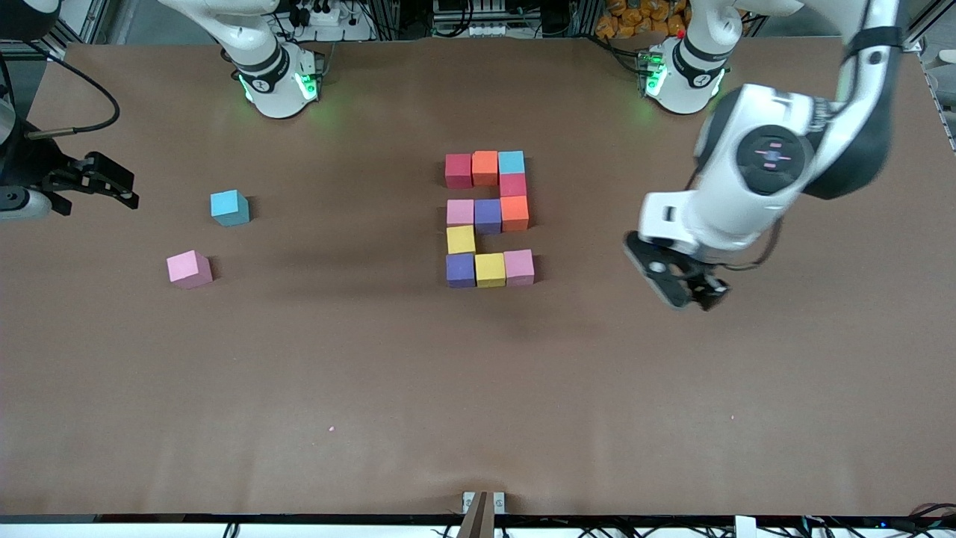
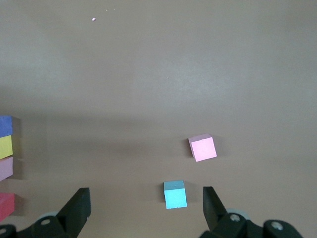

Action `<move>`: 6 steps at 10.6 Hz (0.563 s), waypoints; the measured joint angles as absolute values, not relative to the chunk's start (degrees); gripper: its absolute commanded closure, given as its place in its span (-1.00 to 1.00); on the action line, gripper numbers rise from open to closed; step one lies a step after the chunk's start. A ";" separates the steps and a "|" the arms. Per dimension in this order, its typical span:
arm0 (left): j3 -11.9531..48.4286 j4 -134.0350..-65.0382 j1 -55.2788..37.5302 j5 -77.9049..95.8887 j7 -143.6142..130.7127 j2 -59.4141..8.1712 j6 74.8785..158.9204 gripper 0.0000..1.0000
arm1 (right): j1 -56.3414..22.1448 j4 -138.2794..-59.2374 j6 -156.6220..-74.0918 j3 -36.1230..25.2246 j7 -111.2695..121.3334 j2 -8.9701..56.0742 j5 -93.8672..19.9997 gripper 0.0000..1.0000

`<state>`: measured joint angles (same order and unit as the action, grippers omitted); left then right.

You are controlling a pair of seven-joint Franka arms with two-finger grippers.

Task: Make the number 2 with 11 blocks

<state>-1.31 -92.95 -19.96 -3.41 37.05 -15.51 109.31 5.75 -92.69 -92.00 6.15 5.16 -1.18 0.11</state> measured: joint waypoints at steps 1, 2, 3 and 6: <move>-1.33 -92.94 -18.36 -2.62 37.05 -14.72 109.30 -1.00 | 5.75 -92.68 -91.85 6.12 5.16 -1.18 0.11 -1.00; -1.33 -92.93 -16.93 -2.07 37.05 -13.84 109.30 -1.00 | 5.76 -92.69 -91.64 6.10 5.16 -1.18 0.11 -1.00; -1.33 -92.94 -15.63 -1.47 37.04 -12.97 109.30 -1.00 | 5.76 -92.69 -91.59 6.10 5.16 -1.17 0.11 -1.00; -1.33 -92.96 -13.53 -0.82 36.64 -11.18 108.66 -1.00 | 5.76 -92.70 -91.59 6.09 5.16 -1.11 0.11 -1.00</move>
<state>-1.33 -92.96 -13.53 -0.82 36.64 -11.18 108.66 5.76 -92.70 -91.59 6.09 5.16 -1.11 0.11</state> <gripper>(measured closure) 0.000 0.000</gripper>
